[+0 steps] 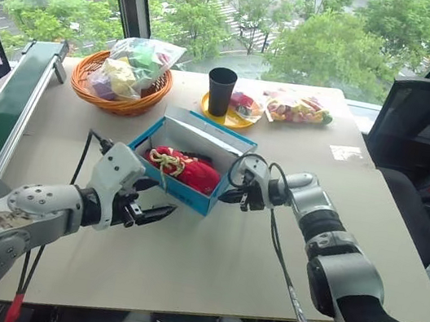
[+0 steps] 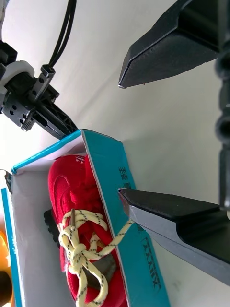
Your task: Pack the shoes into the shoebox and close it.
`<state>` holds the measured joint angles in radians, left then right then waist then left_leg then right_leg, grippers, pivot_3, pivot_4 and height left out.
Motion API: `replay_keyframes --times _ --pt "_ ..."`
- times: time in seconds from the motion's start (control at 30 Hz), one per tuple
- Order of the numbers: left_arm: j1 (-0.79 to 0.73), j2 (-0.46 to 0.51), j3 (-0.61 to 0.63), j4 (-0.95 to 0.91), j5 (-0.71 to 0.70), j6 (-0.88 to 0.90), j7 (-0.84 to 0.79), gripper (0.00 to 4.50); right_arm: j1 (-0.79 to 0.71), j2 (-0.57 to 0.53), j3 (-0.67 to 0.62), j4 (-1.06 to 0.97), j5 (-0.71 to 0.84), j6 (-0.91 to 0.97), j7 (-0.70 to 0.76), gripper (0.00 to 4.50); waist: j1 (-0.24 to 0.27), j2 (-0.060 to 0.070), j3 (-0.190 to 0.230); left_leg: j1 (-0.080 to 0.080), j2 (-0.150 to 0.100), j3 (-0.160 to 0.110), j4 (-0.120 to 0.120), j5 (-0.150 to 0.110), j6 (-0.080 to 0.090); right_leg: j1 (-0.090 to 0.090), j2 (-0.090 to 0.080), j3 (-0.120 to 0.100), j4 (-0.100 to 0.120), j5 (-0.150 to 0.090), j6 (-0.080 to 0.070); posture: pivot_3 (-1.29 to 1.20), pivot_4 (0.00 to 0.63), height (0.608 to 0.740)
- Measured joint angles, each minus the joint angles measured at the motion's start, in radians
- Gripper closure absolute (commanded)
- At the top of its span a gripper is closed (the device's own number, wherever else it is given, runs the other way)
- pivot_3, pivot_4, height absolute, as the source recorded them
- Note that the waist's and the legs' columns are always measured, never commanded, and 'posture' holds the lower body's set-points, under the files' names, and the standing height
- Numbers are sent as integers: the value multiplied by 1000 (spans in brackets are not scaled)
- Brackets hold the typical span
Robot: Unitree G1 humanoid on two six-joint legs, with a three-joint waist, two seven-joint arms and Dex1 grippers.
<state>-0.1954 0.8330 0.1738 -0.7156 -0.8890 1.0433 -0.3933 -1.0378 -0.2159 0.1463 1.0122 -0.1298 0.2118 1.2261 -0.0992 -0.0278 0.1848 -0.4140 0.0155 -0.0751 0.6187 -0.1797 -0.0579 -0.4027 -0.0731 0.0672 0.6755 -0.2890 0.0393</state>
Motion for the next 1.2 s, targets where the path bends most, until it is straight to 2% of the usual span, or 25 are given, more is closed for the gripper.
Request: replay_keyframes --times 0.23,0.37,0.47,0.57,0.73,0.93,1.2 --pt "-14 -2 -8 12 22 -1 -16 934 4 159 13 -88 39 67 -107 4492 3 0 0 0 1 -1 1 0 0 -1 1 0 3 0 0 0 150 738" --pt "-3 -2 0 12 24 -1 -21 934 30 95 39 -125 34 86 -96 4492 33 0 0 -1 -1 -2 6 0 0 1 -1 -1 3 0 0 0 150 738" --pt "14 1 10 12 24 0 -21 934 26 8 35 -44 5 76 -209 4492 41 0 0 -1 -1 -1 7 0 0 1 0 -1 3 0 0 0 150 738" --pt "19 2 24 9 23 1 -21 934 -6 -20 16 54 -7 48 -327 4492 27 0 0 -1 0 -1 6 0 0 0 1 0 3 0 0 0 150 738" --pt "17 6 39 2 19 8 -20 934 -88 18 -41 187 0 -41 -464 4492 -1 0 0 -1 1 -1 6 0 0 0 2 1 3 0 0 0 150 738" --pt "37 26 75 -20 0 19 -17 934 -99 89 -105 276 37 -97 -541 4492 2 0 0 -1 0 -1 6 0 0 1 1 1 3 0 0 0 150 738" --pt "58 34 125 -44 -37 50 9 934 -99 120 -196 315 75 -160 -688 4492 3 0 0 -1 0 -1 6 0 0 1 1 1 4 0 0 0 150 738"
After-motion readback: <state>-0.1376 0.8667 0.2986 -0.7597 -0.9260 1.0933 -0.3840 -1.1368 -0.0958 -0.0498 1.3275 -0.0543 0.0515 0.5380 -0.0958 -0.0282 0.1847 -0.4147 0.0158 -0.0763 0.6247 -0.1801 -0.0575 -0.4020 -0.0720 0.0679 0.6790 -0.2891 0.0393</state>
